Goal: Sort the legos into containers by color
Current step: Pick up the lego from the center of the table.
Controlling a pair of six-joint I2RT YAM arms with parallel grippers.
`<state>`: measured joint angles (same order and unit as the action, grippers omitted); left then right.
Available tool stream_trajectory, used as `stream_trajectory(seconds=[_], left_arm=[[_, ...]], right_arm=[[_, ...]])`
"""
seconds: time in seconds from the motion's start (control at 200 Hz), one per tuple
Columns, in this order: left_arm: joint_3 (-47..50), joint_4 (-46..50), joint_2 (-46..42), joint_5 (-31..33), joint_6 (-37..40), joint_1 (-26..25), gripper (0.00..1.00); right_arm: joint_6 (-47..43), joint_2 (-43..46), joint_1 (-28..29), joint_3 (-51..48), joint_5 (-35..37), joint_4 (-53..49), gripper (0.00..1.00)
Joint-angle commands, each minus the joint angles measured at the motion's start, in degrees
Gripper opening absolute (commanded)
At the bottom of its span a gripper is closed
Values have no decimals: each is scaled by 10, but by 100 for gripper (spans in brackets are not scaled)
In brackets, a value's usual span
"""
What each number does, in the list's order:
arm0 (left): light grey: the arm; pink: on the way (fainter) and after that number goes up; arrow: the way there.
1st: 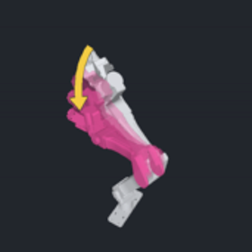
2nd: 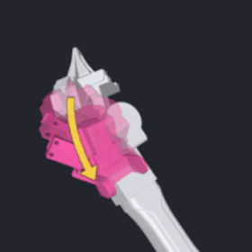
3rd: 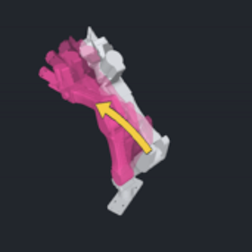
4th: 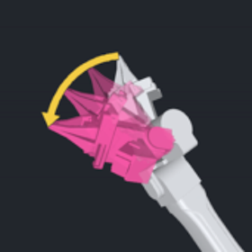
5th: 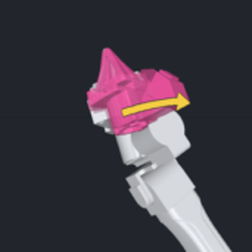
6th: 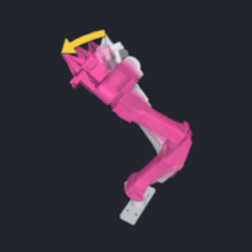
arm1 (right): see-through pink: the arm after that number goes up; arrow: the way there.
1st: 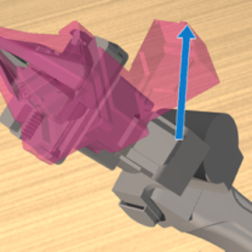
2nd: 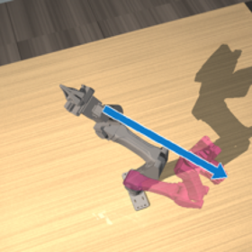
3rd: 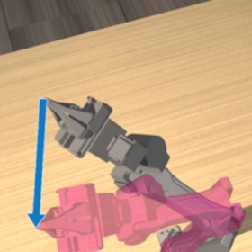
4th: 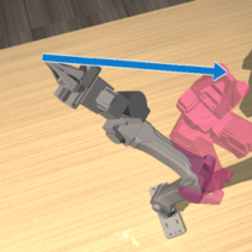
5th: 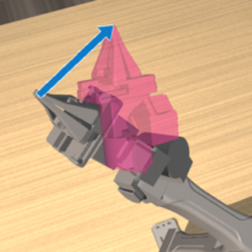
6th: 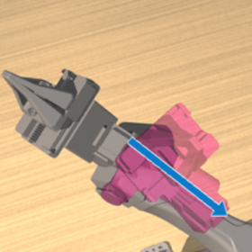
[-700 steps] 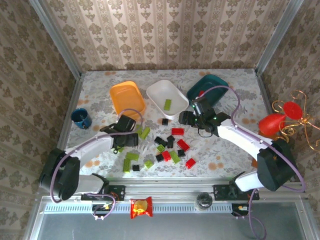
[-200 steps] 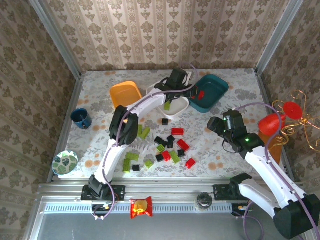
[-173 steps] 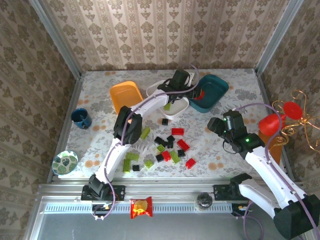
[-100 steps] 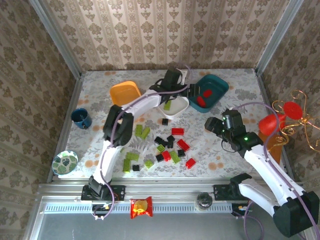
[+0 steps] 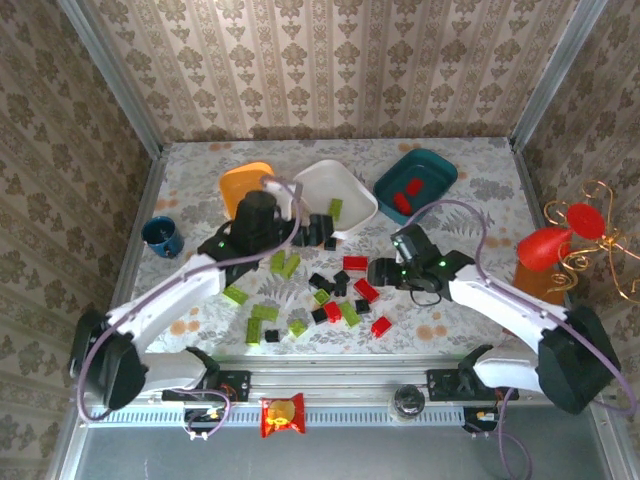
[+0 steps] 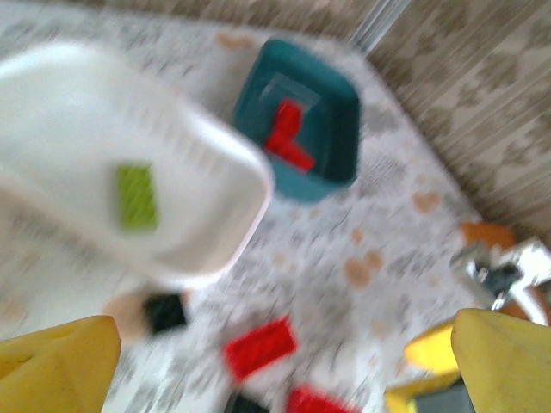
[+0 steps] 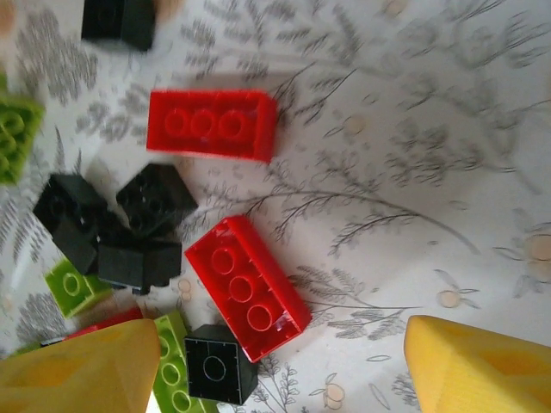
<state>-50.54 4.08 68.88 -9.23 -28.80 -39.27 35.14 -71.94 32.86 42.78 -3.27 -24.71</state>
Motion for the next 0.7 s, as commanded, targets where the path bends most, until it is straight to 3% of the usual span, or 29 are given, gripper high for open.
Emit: stream_trajectory(seconds=[0.0, 0.185, 0.375, 0.39, 0.405, 0.42, 0.695], left_arm=[[62, 81, -86, 67, 4, 4, 100], [141, 125, -200, 120, -13, 7, 100], [156, 158, -235, 142, -14, 14, 100], [157, 159, -236, 143, -14, 14, 100], [157, 161, -237, 146, -14, 14, 100], [157, 162, -240, 147, -14, 15, 100], [178, 169, -264, 153, -11, 28, 100]], right_arm=[[-33, -48, 32, 38, 10, -16, 75], [-27, -125, 54, 90, 41, 6, 74], [20, -211, 56, 181, 117, -21, 82], [25, -218, 57, 186, 121, -24, 83], [28, -224, 58, 192, 124, -25, 97], [32, -230, 59, 197, 129, -27, 100], [75, -331, 84, 271, 193, -58, 98]])
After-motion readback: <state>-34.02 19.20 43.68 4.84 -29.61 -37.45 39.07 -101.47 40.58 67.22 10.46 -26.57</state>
